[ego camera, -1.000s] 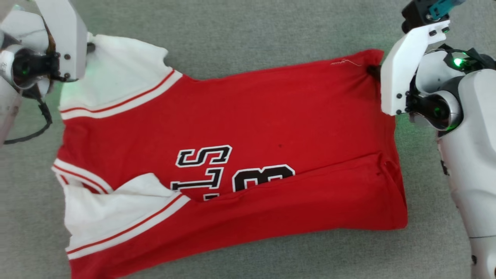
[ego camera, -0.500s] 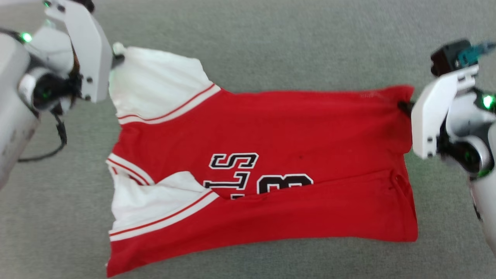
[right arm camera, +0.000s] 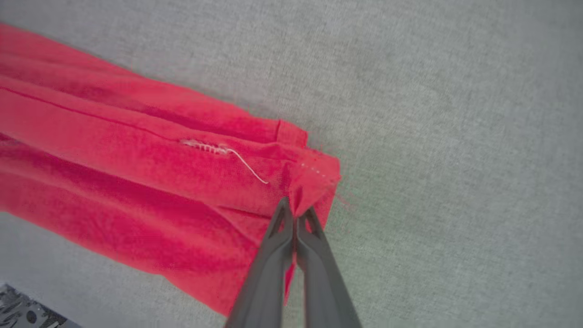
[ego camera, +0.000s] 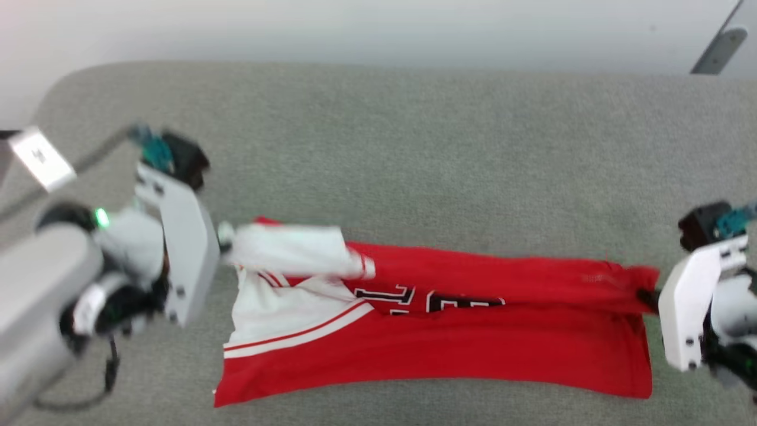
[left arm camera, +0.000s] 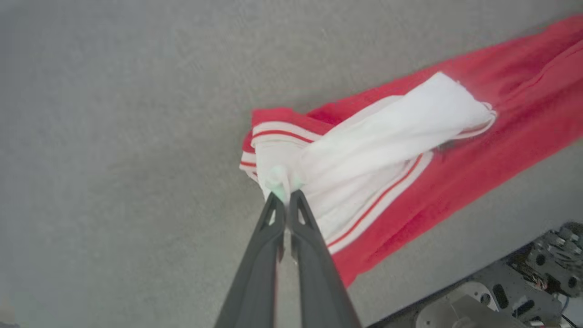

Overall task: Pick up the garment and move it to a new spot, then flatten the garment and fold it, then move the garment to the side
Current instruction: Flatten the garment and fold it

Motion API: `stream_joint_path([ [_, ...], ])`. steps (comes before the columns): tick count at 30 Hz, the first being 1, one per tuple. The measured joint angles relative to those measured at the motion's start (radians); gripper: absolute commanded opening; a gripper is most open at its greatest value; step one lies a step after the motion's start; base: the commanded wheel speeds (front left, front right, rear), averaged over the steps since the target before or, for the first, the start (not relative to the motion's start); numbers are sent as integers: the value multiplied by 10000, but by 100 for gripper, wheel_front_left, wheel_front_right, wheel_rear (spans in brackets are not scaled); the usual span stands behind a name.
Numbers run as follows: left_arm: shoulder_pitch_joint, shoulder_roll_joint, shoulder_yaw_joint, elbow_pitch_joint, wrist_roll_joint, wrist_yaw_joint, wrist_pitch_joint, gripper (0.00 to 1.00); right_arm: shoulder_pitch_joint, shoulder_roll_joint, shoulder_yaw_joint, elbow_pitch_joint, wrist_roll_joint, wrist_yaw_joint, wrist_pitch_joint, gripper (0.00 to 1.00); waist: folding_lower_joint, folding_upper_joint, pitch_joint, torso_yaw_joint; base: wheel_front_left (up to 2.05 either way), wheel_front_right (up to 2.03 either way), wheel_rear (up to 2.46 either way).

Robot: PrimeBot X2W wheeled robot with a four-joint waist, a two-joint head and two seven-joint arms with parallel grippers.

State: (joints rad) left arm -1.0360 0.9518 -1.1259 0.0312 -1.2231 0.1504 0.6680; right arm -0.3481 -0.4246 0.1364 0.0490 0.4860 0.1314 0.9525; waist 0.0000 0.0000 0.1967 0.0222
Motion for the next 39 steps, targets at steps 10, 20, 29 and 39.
stream_joint_path([
  [10, 1873, -424, -608, 186, -644, 182, -685, 0, 1131, 556, -107, 349, -23, 0, -35, 0, 0, 0, -633, 252, 0, 0, 0],
  [20, 2166, -1271, -506, 1720, -840, -462, -1517, 100, 917, 663, -33, 708, -4, 0, -67, 100, 0, 0, -967, 235, 0, 0, 0],
  [29, 2935, -1051, -205, 1409, -1064, -443, -2658, 100, 1174, 767, -757, 173, -6, 0, 119, 100, 0, 0, -1220, 275, 0, 0, 0],
  [39, 4126, -472, 593, 460, -380, -92, -6280, 100, 1625, 1231, -1793, 61, -414, 0, 550, 100, 0, 0, -1259, 533, 0, 0, 0],
])
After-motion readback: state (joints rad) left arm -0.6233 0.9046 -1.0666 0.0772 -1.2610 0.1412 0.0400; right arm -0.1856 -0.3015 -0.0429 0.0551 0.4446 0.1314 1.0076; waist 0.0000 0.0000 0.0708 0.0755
